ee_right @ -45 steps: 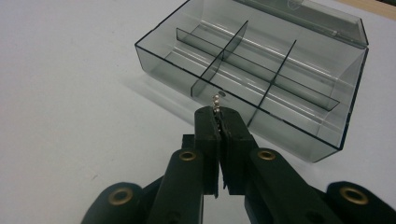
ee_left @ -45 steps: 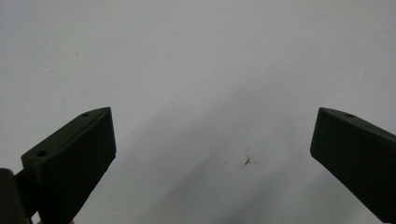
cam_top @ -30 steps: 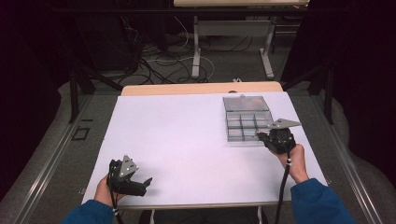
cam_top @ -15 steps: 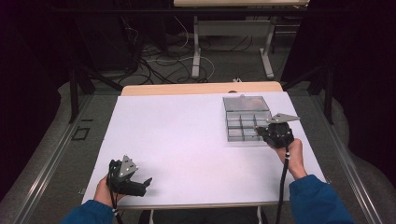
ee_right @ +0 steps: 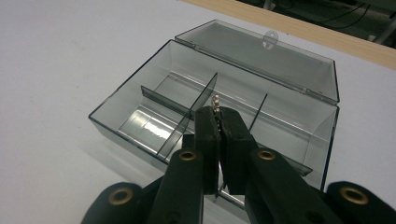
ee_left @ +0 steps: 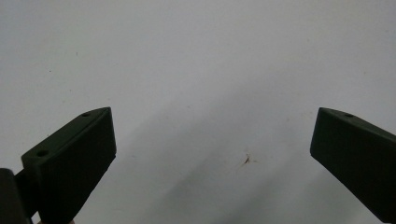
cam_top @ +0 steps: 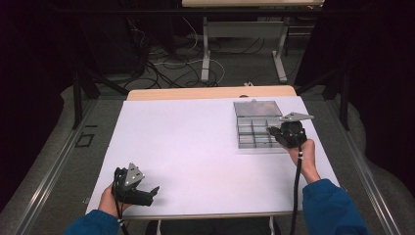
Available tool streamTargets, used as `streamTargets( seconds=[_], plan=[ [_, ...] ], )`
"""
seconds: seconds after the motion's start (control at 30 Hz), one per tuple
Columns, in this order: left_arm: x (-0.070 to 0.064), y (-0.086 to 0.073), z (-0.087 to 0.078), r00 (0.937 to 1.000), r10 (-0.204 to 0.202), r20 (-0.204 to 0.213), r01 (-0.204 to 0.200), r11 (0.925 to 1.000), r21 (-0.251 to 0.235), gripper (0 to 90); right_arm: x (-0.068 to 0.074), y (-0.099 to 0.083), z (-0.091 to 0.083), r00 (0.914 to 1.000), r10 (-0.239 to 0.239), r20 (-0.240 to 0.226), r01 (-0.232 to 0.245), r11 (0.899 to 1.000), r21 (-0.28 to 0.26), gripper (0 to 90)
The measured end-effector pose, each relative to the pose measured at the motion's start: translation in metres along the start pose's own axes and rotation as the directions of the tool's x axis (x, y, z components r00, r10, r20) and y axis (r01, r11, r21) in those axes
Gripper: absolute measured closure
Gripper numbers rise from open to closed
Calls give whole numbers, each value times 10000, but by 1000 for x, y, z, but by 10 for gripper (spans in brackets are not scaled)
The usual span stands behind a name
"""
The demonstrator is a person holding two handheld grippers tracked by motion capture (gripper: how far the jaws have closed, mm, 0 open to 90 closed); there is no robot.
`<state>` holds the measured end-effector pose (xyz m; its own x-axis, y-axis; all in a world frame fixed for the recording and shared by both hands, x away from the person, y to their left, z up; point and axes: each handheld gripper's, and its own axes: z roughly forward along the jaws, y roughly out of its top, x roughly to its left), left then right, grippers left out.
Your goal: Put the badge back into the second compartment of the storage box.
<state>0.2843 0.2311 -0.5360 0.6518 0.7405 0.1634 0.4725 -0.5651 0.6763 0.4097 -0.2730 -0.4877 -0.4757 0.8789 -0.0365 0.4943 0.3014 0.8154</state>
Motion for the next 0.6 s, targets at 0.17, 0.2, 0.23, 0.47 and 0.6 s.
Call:
streamTargets(
  seconds=[0.17, 0.2, 0.23, 0.47, 0.6],
  plan=[
    [0, 0, 0, 10000, 3, -4, -3, 10000, -20, 3, -3, 2, 7, 9999, 88, 81, -89, 9999, 69, 872],
    [0, 0, 0, 10000, 5, -5, -5, 10000, -16, 3, -4, 3, 9, 9999, 132, 55, -132, 9999, 43, 872],
    [0, 0, 0, 10000, 4, 6, -4, 10000, -17, 4, -5, 3, 10, 9999, 106, 71, -107, 9999, 135, 872],
    [0, 0, 0, 10000, 32, 46, -32, 10000, -19, 3, -9, 6, 24, 9999, 109, 129, -113, 9995, 294, 872],
    [0, 0, 0, 10000, 37, 55, -37, 10000, -18, 3, -12, 6, 32, 9996, 251, 158, -256, 9991, 332, 872]
  ],
)
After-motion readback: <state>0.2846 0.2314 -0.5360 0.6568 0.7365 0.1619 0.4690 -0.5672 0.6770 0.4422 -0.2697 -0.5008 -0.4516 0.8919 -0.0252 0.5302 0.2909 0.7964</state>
